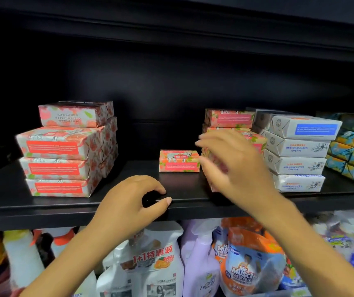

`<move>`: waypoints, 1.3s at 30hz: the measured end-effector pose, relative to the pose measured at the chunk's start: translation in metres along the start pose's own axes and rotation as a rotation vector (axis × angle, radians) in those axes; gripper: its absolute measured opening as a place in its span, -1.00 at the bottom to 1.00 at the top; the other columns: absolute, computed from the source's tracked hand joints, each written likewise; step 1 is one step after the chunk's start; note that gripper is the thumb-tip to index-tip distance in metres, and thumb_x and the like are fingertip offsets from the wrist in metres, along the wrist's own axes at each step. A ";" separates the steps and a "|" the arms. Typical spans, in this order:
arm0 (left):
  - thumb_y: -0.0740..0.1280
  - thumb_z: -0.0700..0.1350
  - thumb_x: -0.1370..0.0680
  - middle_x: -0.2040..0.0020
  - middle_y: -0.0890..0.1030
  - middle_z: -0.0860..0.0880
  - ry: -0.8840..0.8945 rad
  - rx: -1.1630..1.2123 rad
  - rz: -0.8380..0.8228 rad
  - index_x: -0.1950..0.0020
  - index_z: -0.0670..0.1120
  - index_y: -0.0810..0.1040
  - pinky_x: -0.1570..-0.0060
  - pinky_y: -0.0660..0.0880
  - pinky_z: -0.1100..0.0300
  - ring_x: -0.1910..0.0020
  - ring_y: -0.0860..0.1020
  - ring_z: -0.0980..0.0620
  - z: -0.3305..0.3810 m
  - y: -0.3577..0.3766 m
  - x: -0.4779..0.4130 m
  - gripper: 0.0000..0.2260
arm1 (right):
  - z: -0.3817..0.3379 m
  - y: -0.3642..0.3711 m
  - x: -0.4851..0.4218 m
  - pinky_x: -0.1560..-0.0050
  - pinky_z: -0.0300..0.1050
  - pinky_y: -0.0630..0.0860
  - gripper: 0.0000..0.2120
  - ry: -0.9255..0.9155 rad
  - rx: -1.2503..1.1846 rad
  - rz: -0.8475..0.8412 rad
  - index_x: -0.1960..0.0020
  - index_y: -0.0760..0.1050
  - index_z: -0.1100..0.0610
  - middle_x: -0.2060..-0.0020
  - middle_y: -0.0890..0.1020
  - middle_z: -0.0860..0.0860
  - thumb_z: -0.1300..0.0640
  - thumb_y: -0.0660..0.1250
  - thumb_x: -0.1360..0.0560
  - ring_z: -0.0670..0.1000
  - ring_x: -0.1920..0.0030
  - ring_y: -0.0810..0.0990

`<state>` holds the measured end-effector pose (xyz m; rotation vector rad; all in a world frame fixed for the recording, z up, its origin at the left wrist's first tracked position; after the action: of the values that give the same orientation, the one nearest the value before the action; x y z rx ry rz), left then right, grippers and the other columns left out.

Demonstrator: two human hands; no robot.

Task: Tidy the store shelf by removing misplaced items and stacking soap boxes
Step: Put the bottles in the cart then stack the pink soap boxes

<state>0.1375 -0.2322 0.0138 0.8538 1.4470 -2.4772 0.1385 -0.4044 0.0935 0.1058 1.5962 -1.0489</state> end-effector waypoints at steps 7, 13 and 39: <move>0.12 0.37 -0.32 0.11 0.57 0.24 -0.028 -0.032 0.004 0.03 0.08 0.63 0.05 0.44 0.36 0.05 0.51 0.25 -0.017 -0.017 0.006 -0.50 | -0.020 0.089 -0.014 0.03 -0.12 0.41 -0.83 0.205 0.001 -0.469 -0.13 0.42 0.16 -0.09 0.48 0.05 0.17 0.22 -0.55 0.05 -0.11 0.44; 0.13 0.35 -0.34 0.09 0.57 0.25 -0.039 -0.022 0.020 0.04 0.10 0.63 0.04 0.50 0.25 0.03 0.52 0.25 -0.025 -0.024 0.014 -0.53 | 0.000 0.116 -0.014 0.11 -0.14 0.39 -0.75 0.360 0.194 -0.663 -0.18 0.41 0.21 -0.14 0.46 0.12 0.18 0.27 -0.53 0.10 -0.11 0.44; 0.49 0.27 -0.24 0.21 0.70 0.04 -0.267 0.600 0.039 0.06 -0.01 0.64 0.19 0.55 0.22 0.22 0.67 0.11 -0.010 -0.035 0.001 -0.56 | -0.042 0.041 0.013 -0.15 -0.20 0.36 -0.37 -0.035 -0.164 -0.066 -0.31 0.37 0.13 -0.18 0.46 -0.02 -0.18 0.38 -0.36 -0.06 -0.19 0.40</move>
<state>0.1270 -0.2057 0.0360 0.5793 0.5966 -2.8931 0.1260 -0.3582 0.0571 -0.0765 1.6571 -0.9611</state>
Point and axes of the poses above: each hand's wrist, its own x-axis away from the middle knuckle, its own y-axis out of the palm, z = x × y, the point moved 7 cm from there along -x, towards the middle knuckle
